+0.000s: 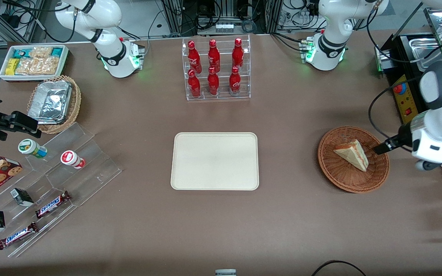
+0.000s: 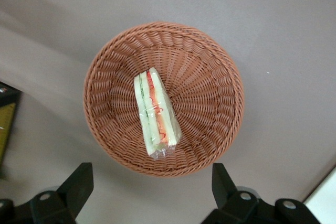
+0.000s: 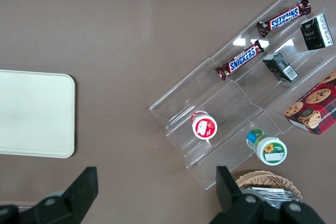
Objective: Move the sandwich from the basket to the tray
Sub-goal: 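Lower the left gripper and grasp the wrapped sandwich upright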
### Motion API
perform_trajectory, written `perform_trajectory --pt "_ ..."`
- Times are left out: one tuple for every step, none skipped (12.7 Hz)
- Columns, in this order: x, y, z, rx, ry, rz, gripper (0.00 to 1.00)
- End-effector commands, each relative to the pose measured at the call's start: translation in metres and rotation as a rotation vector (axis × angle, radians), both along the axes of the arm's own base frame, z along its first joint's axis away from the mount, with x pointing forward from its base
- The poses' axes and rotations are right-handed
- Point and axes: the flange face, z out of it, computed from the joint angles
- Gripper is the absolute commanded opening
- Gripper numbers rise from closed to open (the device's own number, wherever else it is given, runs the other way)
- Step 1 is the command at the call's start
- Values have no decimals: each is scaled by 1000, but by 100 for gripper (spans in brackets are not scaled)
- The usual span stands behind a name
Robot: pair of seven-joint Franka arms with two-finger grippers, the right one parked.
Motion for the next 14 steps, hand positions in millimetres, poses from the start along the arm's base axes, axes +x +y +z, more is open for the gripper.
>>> perform_trajectory --pt "-3 -2 -37 7 9 147 98" --pt "-2 -2 -58 14 4 183 96" --pt "-3 -1 -75 17 -12 207 96" --pt "-5 -1 -92 19 -18 221 96" --pt "-8 0 -111 20 -16 227 96" --pt "-11 0 -129 24 -14 231 96" --pt "-13 1 -147 30 -11 259 96" --pt "-14 0 -165 39 13 289 96" --pt "-16 -5 -179 51 33 301 96" --pt "-17 -8 -183 56 41 306 96" --pt "-19 -2 -184 60 45 309 96" --pt "-23 -2 -191 62 55 308 95" --pt "-25 0 -197 63 51 312 93" --pt "-26 0 -202 62 45 314 91"
